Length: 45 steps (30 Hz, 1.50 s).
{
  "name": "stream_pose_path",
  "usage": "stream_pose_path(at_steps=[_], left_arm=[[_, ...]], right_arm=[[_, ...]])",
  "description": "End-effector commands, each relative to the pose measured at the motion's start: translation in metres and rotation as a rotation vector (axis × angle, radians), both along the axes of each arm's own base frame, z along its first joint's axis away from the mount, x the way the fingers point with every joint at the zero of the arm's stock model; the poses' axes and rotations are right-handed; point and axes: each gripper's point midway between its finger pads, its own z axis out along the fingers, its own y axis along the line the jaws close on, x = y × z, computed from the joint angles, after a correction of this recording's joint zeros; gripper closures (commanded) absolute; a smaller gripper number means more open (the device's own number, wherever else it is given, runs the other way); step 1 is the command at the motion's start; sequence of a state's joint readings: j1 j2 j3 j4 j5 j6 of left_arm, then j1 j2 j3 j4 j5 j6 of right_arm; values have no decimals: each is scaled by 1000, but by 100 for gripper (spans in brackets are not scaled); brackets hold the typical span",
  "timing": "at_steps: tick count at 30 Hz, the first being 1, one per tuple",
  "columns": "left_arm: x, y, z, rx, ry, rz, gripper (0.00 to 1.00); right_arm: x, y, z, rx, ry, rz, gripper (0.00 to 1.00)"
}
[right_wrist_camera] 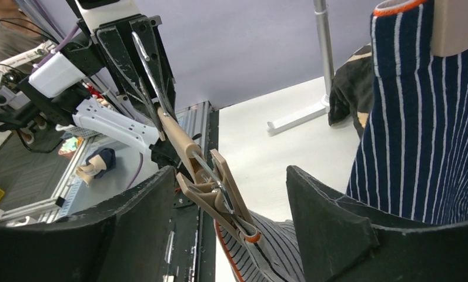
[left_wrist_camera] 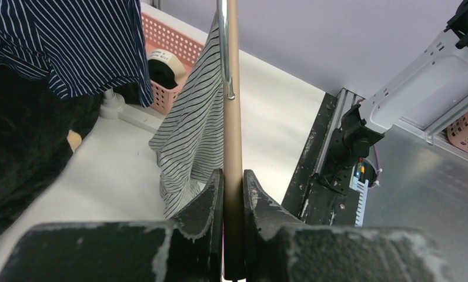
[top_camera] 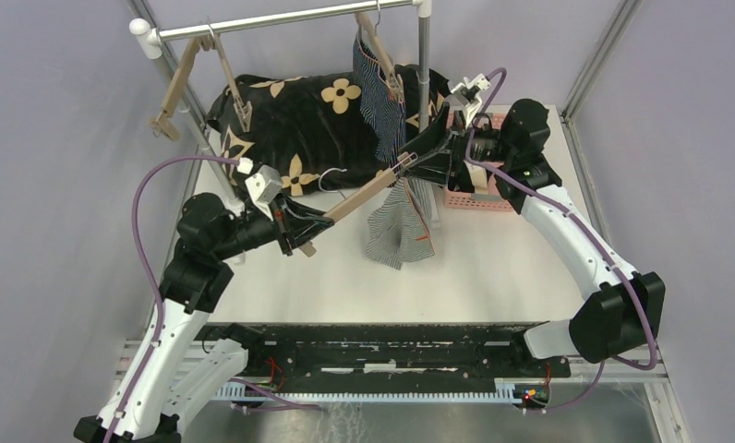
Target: Remove the underwear clipped to the hanger
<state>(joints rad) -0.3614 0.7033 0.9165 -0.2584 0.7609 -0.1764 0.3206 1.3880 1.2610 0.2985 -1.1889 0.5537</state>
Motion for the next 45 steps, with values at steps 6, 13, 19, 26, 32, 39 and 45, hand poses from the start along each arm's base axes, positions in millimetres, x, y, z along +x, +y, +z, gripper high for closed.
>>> stream_pose_path(at_steps=[6, 13, 19, 26, 32, 39, 45], left_arm=[[0, -2, 25, -72, -64, 0, 97], [0, -2, 21, -70, -55, 1, 97], [0, -2, 20, -71, -54, -1, 97], [-1, -2, 20, -74, -54, -7, 97], [-6, -2, 27, -85, -77, -13, 97], [5, 17, 42, -99, -81, 154, 97], [32, 50, 52, -83, -89, 415, 97]], right_arm=[[-17, 2, 19, 25, -86, 59, 97], [-11, 3, 21, 34, -68, 28, 50], [-9, 5, 29, 47, -68, 30, 48], [-12, 5, 31, 56, -81, 31, 99], [-12, 1, 26, 42, -102, -29, 18], [8, -31, -37, -192, -78, -353, 0], [3, -40, -89, -325, -8, -502, 0]])
